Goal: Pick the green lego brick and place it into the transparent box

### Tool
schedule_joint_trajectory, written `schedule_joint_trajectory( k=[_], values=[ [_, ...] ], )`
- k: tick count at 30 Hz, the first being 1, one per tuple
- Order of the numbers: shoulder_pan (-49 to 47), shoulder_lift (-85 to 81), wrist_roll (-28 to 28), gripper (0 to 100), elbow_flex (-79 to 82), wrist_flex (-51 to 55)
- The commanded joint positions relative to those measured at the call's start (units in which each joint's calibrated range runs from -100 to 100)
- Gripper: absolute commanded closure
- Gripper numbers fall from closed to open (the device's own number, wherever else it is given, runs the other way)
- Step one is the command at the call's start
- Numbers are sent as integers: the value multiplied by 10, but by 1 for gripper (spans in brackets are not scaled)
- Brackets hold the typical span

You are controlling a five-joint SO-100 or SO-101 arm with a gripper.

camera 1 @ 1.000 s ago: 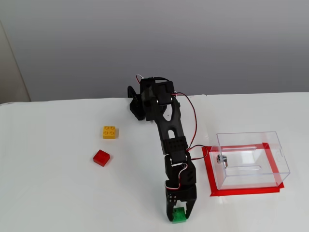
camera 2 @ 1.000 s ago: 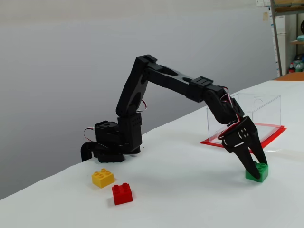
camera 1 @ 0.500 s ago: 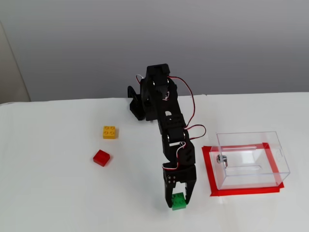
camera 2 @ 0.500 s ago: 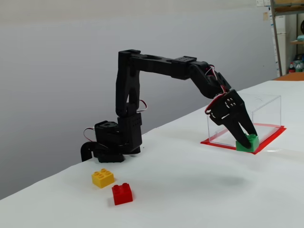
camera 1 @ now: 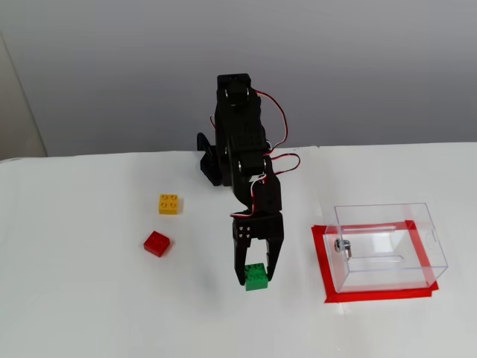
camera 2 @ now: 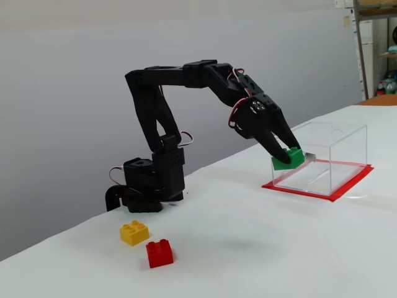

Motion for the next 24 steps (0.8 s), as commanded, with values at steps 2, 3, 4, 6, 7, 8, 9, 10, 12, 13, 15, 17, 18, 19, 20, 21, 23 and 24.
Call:
schedule_joint_trajectory(
  k=[2, 3, 4, 6, 7, 8, 9, 10, 12, 13, 15, 17, 18, 19, 20, 21, 23, 24],
  values=[
    [-13, -61, 1, 94, -5, -5],
    [-20, -68, 1, 94, -6, -5],
    [-28, -78, 0, 94, -4, -5],
    [-49, -98, -2, 94, -2, -5],
    [-63, -108, -2, 94, 0, -5],
    [-77, -115, -2, 94, 0, -5],
    [-92, -123, -2, 94, 0, -4],
    [-108, -129, -1, 94, 0, -4],
    [-141, -140, 0, 94, 0, -4],
    [-158, -146, 0, 94, 0, -4],
    [-195, -156, 1, 94, 0, -1],
    [-231, -164, 1, 94, 0, 1],
    [-247, -166, 1, 94, 0, 1],
    [-264, -167, 1, 94, 0, 1],
    [-281, -166, 1, 94, 0, 1],
    [-298, -164, 1, 94, 0, 1],
    [-330, -160, 1, 94, -4, 0],
    [-346, -159, 1, 94, -6, -1]
  ],
)
